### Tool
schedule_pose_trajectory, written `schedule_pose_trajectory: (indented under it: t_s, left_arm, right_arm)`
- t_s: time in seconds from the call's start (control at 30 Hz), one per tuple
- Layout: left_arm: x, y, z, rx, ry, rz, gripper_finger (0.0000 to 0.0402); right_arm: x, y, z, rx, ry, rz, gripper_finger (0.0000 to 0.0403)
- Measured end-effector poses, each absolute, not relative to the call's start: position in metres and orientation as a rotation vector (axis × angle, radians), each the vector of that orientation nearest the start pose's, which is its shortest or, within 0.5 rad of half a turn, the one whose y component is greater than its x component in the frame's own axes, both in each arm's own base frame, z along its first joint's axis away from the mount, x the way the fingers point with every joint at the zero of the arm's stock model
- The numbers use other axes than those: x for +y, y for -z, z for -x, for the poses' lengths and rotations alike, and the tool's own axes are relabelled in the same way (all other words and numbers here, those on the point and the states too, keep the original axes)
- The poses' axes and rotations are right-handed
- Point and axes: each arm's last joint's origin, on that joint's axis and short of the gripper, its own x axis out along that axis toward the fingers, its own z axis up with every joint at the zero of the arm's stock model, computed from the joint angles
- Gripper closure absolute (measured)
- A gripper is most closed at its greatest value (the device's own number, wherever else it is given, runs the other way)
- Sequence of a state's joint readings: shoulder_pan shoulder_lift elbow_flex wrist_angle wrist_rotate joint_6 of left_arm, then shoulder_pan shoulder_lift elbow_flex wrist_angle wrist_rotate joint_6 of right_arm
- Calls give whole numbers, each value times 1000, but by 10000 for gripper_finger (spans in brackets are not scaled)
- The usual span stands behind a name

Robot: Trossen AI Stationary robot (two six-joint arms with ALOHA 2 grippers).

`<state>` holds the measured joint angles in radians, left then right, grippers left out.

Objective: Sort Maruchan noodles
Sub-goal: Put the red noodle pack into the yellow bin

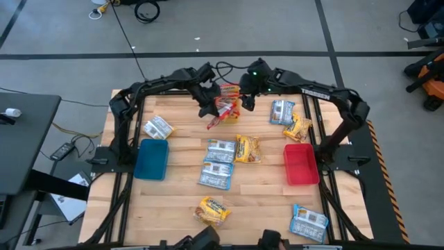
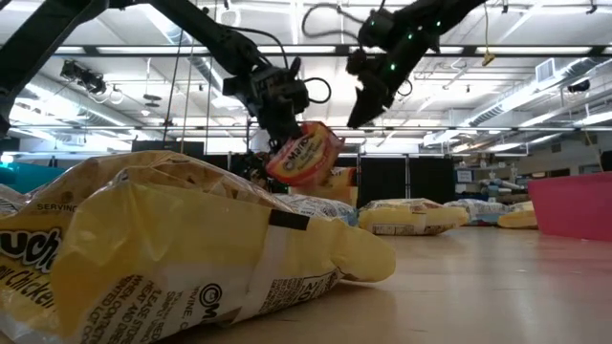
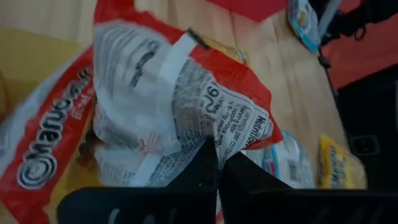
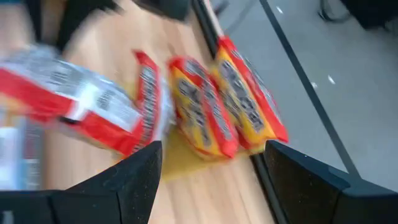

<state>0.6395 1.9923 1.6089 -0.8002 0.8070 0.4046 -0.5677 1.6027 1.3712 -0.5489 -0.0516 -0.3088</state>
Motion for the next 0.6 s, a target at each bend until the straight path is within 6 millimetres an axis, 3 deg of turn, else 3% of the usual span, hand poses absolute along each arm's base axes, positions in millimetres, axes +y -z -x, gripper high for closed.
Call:
schedule_pose_trajectory:
  t_s: [0.27, 0.43, 0.6]
  left_arm:
    - [236, -216, -333, 890, 298, 436, 401]
    - [228, -216, -339, 884, 341, 381, 397]
    - [221, -215, -343, 914, 344, 365, 394]
  right_arm:
    - [-167, -309, -316, 696, 273, 105, 114]
    - [-181, -281, -337, 726, 420, 132, 124]
    - [-190, -258, -341, 819, 486, 118, 128]
